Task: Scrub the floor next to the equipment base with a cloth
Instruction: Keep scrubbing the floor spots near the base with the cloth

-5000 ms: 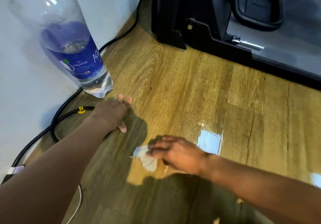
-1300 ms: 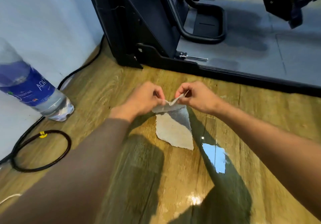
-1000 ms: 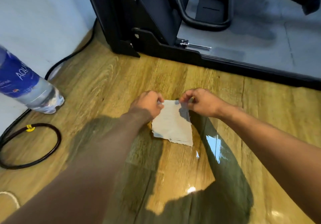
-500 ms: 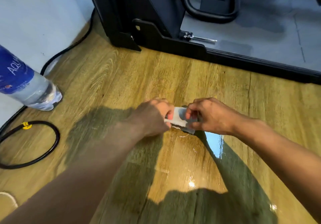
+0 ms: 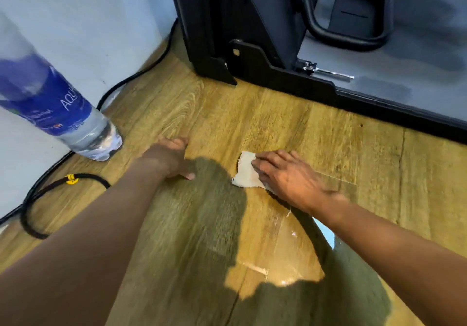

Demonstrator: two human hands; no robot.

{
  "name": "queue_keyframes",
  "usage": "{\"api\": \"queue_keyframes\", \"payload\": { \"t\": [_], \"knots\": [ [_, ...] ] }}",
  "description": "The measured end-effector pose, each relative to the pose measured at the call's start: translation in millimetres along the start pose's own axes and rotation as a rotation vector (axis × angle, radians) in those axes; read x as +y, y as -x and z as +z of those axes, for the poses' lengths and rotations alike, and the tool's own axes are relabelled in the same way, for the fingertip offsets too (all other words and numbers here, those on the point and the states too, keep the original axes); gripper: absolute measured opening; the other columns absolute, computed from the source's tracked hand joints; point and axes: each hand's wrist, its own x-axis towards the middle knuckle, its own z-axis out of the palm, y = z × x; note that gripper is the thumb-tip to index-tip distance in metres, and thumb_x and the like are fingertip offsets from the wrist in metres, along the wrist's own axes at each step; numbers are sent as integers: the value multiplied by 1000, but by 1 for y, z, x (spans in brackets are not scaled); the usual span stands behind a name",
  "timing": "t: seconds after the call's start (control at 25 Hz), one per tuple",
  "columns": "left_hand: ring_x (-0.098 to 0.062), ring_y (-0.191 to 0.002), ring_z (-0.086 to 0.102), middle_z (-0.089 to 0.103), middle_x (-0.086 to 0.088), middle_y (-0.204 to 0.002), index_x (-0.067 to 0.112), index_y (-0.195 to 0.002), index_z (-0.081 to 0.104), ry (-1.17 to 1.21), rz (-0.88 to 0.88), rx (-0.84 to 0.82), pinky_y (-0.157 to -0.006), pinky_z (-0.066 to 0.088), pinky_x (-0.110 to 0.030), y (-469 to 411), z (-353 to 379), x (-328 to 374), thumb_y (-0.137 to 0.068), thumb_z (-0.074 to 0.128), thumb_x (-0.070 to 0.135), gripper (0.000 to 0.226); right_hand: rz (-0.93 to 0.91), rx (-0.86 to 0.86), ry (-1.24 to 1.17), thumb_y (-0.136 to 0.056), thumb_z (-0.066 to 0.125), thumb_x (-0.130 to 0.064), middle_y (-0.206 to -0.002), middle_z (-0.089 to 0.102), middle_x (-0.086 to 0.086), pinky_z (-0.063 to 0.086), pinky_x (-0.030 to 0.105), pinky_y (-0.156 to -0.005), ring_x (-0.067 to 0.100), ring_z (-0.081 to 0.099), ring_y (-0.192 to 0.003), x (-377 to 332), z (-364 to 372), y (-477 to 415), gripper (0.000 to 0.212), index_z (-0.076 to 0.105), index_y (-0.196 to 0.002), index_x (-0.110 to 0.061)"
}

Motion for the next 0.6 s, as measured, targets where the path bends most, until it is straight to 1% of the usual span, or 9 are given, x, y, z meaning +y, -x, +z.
{"api": "queue_keyframes", "payload": {
  "t": [0.08,0.12,0.28,0.32,0.36,0.44,0.48,0.52,0.6],
  "knots": [
    [-34,-145,10,10,-23,-156,23,-153,-2,-25,41,-16,-114,24,-43,-3,4,-3,-75,74,50,113,52,5,-31,-94,53,-26,-135,50,5,44,41,-91,28,50,-116,9,-2,-48,44,42,-137,-24],
    [-36,-144,12,7,-25,-156,24,-153,-4,-31,41,-18,-114,24,-45,-5,5,-4,-75,73,52,113,113,20,-60,-94,52,-23,-136,49,6,43,42,-93,29,48,-117,16,-2,-75,46,40,-138,-26],
    [-39,-143,15,5,-27,-155,25,-153,-4,-83,26,8,-113,21,-51,-8,4,-4,-76,71,55,112,419,66,-132,-86,52,-5,-130,50,13,41,45,-95,34,45,-116,25,-4,-151,52,44,-135,-20],
    [-40,-143,13,2,-28,-155,26,-153,-5,-76,18,6,-113,20,-51,-8,5,-4,-75,72,54,112,399,79,-127,-84,52,-1,-131,50,14,40,45,-97,34,45,-117,16,-1,-159,54,44,-135,-19],
    [-43,-143,12,-1,-29,-155,25,-153,-5,-55,17,-6,-115,19,-51,-8,5,-3,-75,73,53,114,317,94,-120,-84,51,0,-131,50,14,38,44,-98,35,44,-117,4,3,-160,54,45,-134,-19],
    [-47,-142,9,-4,-33,-153,24,-153,-7,-20,21,-30,-115,19,-51,-11,7,-2,-75,75,48,115,114,116,-173,-87,49,-4,-129,51,14,39,43,-96,35,45,-116,-3,9,-160,45,50,-130,-18],
    [-48,-142,7,-5,-34,-152,23,-153,-7,-12,14,-41,-115,18,-52,-13,7,-3,-76,75,46,115,84,112,-200,-89,49,-6,-128,51,14,41,43,-96,34,46,-115,2,9,-168,41,52,-128,-18],
    [-48,-142,5,-6,-35,-152,22,-153,-8,-10,5,-49,-115,17,-54,-14,8,-2,-76,75,45,116,129,117,-226,-91,50,-9,-128,51,14,42,43,-96,34,46,-116,11,7,-180,38,54,-128,-19],
    [-47,-142,4,-5,-35,-152,21,-152,-9,-15,7,-44,-115,15,-55,-15,9,-1,-76,76,44,116,328,132,-288,-93,49,-11,-126,49,15,42,41,-95,33,45,-115,22,6,-201,34,55,-126,-17]
  ]
}}
